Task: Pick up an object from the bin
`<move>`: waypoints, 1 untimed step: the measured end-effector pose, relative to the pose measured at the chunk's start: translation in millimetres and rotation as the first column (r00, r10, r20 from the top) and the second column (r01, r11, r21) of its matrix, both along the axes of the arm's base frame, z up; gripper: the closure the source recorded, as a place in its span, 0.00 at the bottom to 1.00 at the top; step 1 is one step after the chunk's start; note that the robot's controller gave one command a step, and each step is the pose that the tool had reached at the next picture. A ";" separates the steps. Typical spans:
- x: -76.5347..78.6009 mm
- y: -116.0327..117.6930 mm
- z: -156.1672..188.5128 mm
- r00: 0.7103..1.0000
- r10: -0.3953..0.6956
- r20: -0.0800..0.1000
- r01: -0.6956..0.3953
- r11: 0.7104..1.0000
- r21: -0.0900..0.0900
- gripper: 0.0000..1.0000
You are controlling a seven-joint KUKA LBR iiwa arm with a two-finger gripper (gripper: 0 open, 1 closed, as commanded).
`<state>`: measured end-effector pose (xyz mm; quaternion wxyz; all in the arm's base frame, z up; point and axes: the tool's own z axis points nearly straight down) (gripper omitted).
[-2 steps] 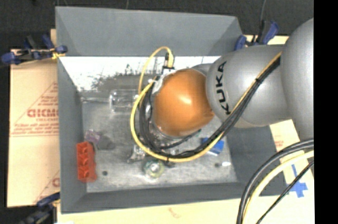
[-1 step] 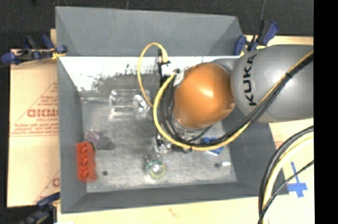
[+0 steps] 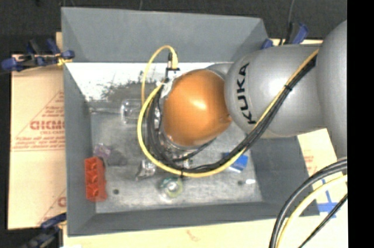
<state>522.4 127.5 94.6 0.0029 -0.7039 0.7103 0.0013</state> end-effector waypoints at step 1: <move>12.2 -1.6 15.8 0.973 0.229 0.002 -0.229 0.973 -0.004 0.00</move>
Offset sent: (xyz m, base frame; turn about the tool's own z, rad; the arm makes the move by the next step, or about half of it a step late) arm 0.0111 -0.0015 0.0152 -0.2327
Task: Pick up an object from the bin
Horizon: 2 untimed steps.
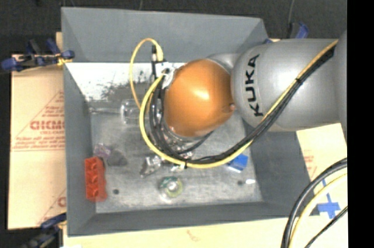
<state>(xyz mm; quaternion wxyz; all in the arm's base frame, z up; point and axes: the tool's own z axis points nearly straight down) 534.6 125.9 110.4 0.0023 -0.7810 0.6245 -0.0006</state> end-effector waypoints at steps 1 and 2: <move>-48.5 -12.8 -12.6 0.916 0.401 -0.006 -0.401 0.916 -0.001 0.00; -47.5 -11.7 -11.5 0.918 0.396 -0.005 -0.396 0.918 0.000 1.00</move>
Offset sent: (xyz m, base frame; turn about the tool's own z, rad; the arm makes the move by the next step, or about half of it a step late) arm -0.0473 -0.0126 -0.0117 -0.4130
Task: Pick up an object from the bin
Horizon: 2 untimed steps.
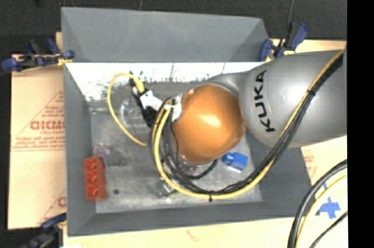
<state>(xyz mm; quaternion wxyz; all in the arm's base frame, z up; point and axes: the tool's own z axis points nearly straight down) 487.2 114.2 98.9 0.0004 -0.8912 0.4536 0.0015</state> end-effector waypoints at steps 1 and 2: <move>14.3 10.7 232.9 0.999 -0.048 0.010 0.048 0.999 0.001 1.00; 11.6 10.8 213.5 0.999 -0.040 0.000 0.040 0.999 0.000 1.00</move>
Offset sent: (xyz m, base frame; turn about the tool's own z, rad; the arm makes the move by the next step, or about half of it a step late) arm 0.0126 0.0103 0.2286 0.0435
